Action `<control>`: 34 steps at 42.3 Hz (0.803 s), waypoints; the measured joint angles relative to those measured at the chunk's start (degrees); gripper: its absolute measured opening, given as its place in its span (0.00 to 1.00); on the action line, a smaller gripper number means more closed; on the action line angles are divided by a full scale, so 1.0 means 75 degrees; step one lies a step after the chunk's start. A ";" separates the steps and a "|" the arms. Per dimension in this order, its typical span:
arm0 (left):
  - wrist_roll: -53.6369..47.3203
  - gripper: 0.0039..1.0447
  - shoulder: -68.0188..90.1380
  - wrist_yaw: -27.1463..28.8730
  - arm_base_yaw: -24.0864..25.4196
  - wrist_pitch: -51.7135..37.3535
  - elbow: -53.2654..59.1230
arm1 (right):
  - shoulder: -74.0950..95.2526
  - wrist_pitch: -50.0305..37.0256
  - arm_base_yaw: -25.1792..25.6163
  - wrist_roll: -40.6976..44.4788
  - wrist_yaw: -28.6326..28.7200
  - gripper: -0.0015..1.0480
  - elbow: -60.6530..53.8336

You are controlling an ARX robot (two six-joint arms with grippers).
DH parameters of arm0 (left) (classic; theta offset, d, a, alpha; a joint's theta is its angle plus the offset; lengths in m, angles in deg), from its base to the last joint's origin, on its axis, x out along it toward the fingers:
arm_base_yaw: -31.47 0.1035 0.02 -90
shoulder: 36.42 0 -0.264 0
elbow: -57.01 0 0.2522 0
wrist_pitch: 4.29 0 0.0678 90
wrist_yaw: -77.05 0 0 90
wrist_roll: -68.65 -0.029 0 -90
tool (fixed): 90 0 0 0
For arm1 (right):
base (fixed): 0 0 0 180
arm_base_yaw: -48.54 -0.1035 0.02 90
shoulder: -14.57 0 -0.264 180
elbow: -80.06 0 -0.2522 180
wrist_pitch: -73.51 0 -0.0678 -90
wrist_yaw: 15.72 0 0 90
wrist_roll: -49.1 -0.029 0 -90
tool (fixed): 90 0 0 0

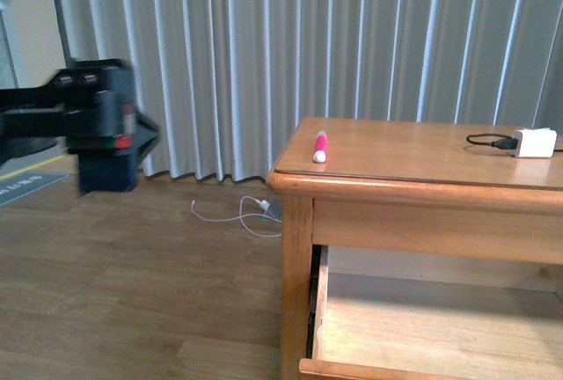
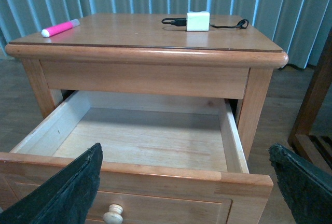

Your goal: Place pink marker in drawer with both arms

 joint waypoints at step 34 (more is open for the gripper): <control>0.0178 0.94 0.6216 0.1049 -0.1183 0.2189 -0.7533 | 0.0000 0.0000 0.0000 0.0000 -0.0003 0.92 0.0000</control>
